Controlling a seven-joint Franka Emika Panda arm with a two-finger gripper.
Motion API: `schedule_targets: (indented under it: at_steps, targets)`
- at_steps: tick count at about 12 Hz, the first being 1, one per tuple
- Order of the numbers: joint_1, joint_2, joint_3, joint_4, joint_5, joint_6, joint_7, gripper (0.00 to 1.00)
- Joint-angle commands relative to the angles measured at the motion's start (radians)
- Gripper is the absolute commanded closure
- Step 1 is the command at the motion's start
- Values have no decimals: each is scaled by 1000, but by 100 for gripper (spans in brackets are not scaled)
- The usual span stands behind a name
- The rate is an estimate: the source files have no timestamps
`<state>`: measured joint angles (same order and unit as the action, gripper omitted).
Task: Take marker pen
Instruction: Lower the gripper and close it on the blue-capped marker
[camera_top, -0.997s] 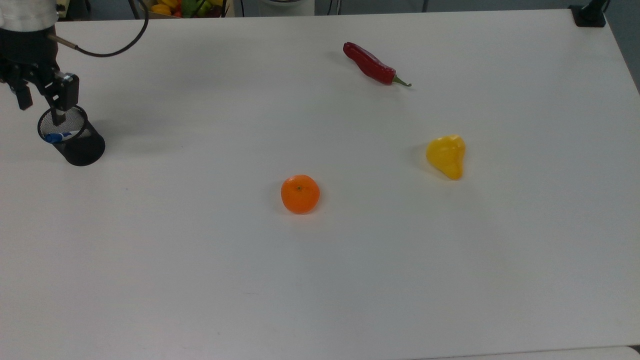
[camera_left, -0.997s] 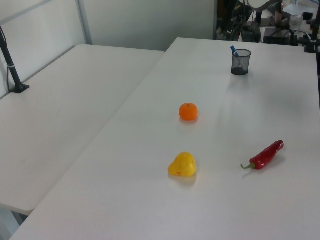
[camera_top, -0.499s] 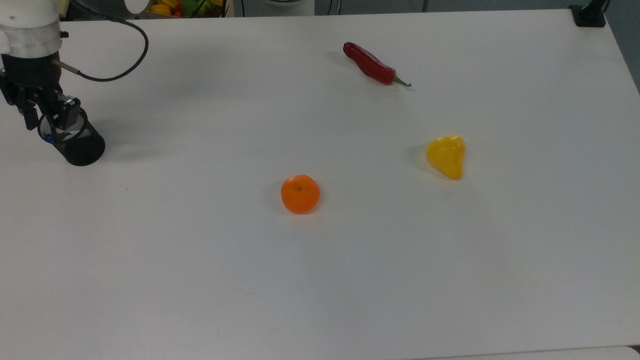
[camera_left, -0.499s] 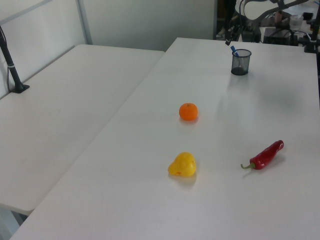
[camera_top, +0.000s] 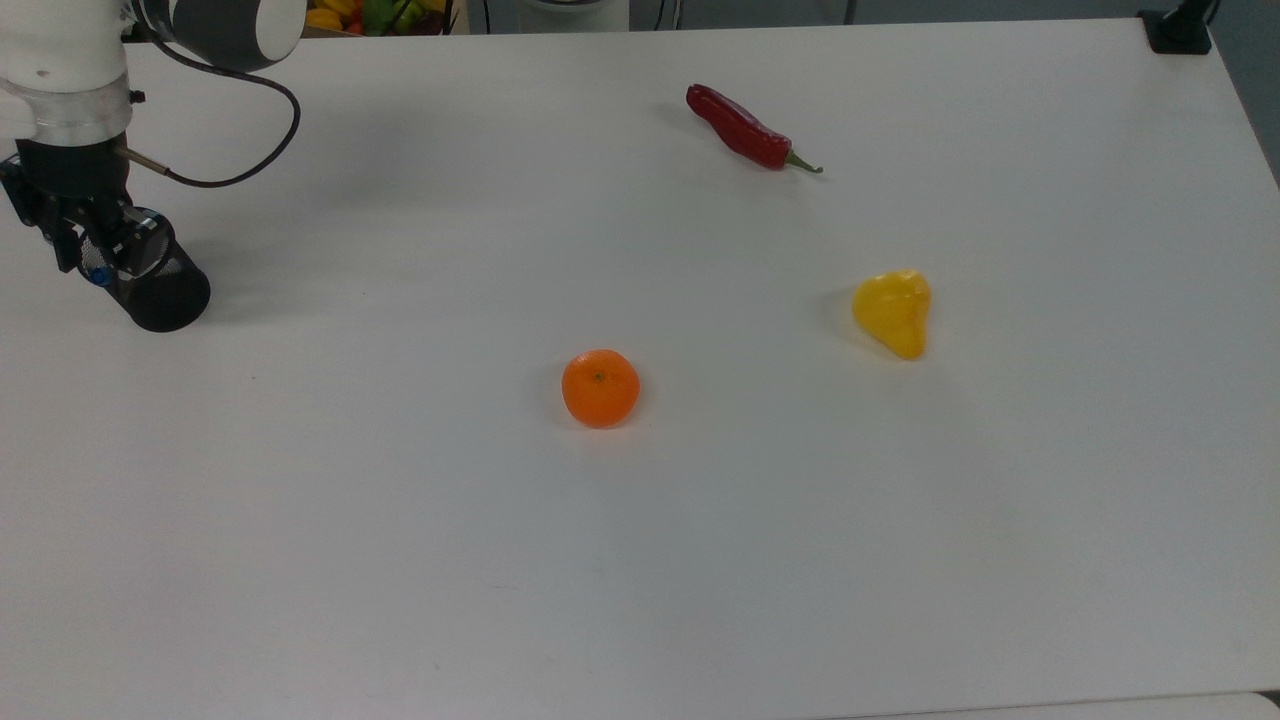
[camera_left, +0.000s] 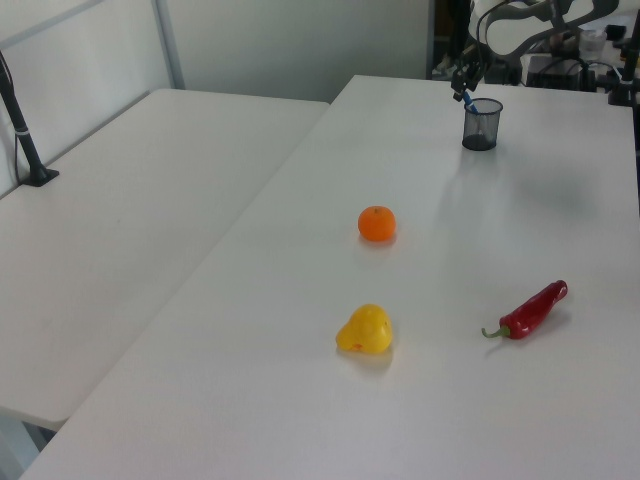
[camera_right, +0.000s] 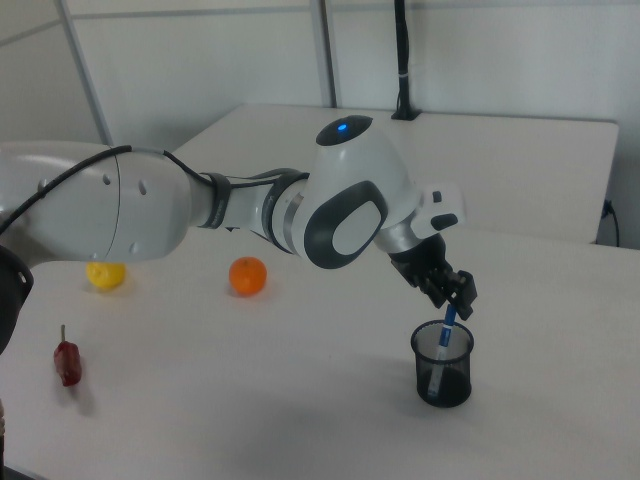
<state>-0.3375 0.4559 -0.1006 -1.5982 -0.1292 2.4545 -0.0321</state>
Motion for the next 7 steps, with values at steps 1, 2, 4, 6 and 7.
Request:
schedule_targets:
  at_steps: [1,2,4,6,7]
  targets:
    - [3,4,-5,-16,-36,24,14,55]
    - [3,4,-5,-16,-37,23,15,68]
    - [5,3,-5,-16,-35,21,15,86]
    - [2,-6,-5,-14,-35,18,15,95]
    - [0,-17,-5,-14,-35,14,12,95]
